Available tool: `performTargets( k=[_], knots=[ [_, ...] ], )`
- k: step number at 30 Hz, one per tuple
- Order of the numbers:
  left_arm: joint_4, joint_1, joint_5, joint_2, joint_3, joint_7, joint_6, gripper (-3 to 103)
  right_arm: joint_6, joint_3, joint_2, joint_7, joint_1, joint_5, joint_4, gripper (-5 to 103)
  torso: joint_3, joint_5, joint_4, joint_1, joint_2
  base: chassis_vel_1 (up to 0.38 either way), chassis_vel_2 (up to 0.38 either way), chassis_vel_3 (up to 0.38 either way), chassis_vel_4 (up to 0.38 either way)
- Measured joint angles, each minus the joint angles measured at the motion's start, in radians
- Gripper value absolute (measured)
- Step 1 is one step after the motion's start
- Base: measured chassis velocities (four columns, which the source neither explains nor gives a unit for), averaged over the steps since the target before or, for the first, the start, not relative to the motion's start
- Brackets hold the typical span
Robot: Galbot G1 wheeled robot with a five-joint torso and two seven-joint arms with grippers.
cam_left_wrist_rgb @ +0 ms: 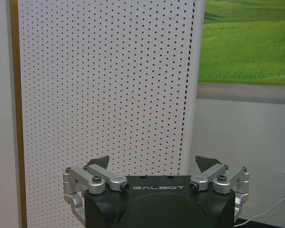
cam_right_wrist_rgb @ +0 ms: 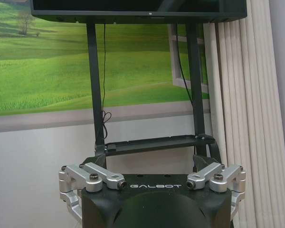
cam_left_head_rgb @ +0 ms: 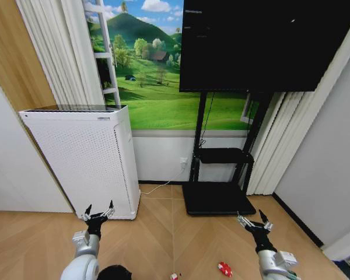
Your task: Pick up the trash bin and place the garbage on the floor into it.
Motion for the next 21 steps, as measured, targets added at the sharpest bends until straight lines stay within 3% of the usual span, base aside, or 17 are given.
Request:
performTargets(
  k=[10, 21],
  knots=[
    [0.006, -0.002, 0.000, -0.001, 0.001, 0.001, 0.000, 99, 0.003, -0.002, -0.001, -0.005, 0.002, -0.017, -0.018, 100, 0.000, -0.0001, -0.0001, 0.001, 0.000, 0.021, -0.017, -0.011, 0.008],
    [0.005, 0.001, -0.012, -0.003, 0.005, -0.005, 0.008, 99, 0.010, -0.002, 0.000, -0.012, 0.004, -0.008, -0.023, 100, 0.000, 0.0000, -0.0002, 0.000, 0.000, 0.111, -0.101, -0.112, 0.099]
  ],
)
